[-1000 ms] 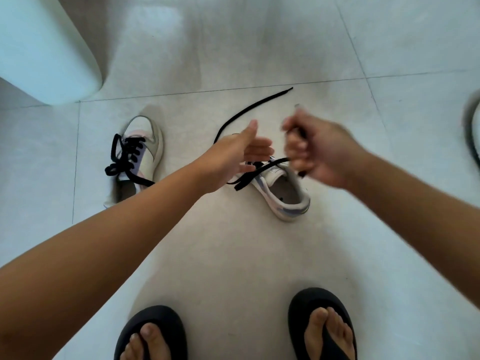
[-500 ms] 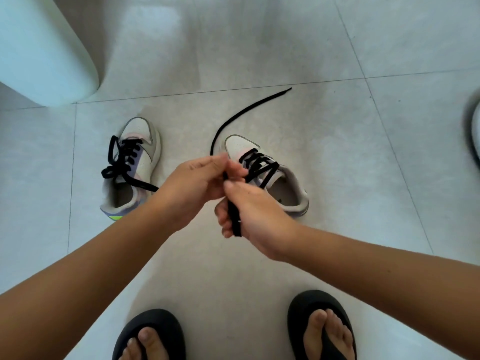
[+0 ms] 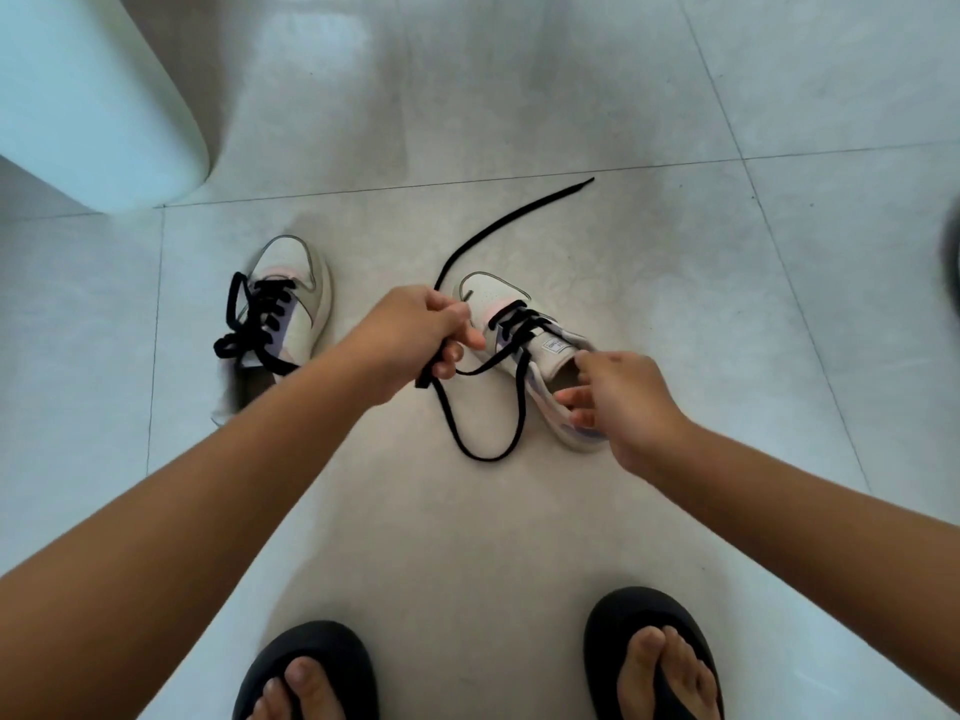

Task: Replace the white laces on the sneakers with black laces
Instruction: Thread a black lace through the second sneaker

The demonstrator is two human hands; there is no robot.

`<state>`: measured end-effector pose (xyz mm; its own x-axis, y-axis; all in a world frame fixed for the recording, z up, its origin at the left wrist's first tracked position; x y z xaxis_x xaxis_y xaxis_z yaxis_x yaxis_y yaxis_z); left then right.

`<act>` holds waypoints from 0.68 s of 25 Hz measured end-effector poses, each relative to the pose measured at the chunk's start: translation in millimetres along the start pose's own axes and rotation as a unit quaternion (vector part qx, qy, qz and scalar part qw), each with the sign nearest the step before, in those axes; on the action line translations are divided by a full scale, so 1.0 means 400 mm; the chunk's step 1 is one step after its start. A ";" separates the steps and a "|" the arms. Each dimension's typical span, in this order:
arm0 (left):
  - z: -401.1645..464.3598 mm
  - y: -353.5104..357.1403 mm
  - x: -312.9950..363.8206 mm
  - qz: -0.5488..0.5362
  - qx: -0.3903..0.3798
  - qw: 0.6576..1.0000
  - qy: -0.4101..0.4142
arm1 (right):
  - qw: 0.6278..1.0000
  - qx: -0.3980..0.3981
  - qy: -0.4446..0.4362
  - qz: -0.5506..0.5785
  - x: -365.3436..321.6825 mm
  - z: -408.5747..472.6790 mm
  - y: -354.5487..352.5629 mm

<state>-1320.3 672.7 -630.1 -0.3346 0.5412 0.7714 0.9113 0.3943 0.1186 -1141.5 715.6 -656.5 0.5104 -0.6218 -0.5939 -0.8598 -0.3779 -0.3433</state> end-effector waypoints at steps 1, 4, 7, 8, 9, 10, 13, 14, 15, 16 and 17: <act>0.007 0.011 -0.010 0.011 0.006 1.000 0.000 | 0.997 -0.023 0.057 0.046 -0.010 0.018 0.003; 0.037 0.045 -0.034 0.006 0.016 1.000 -0.012 | 0.988 -0.040 0.125 0.080 -0.024 0.051 0.027; 0.065 0.087 -0.066 -0.025 0.032 0.998 -0.040 | 0.984 -0.004 0.111 0.138 -0.008 0.063 0.045; 0.072 0.096 -0.079 -0.039 0.047 0.997 -0.050 | 0.977 -0.022 0.109 0.182 0.003 0.066 0.050; 0.077 0.103 -0.092 -0.054 0.066 0.994 -0.062 | 0.970 -0.047 0.107 0.212 0.013 0.070 0.054; 0.081 0.106 -0.104 -0.063 0.083 0.992 -0.070 | 0.966 -0.069 0.104 0.227 0.022 0.069 0.056; 0.082 0.110 -0.126 -0.073 0.098 0.988 -0.098 | 0.958 -0.090 0.088 0.257 0.035 0.075 0.057; 0.080 0.111 -0.132 -0.073 0.091 0.987 -0.111 | 0.957 -0.091 0.079 0.264 0.037 0.076 0.057; 0.079 0.112 -0.137 -0.065 0.082 0.987 -0.123 | 0.957 -0.093 0.070 0.265 0.040 0.076 0.057; 0.078 0.111 -0.142 -0.053 0.074 0.987 -0.131 | 0.958 -0.093 0.064 0.264 0.042 0.076 0.058; 0.077 0.109 -0.144 -0.041 0.068 0.988 -0.135 | 0.959 -0.095 0.061 0.261 0.042 0.077 0.059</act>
<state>-1268.6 681.6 -688.7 -0.4743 0.6748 0.5654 0.8443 0.5306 0.0751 -1153.5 717.1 -697.0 0.0178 -0.8311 -0.5559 -0.9869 -0.1039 0.1237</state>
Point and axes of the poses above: each hand's wrist, its own z-axis towards the middle knuckle, its own y-axis out of the palm, x = y × z, the point moved 2 cm from there along z, towards the middle knuckle, and after that the axes turned 12 degrees about -z, right-handed, at the moved point
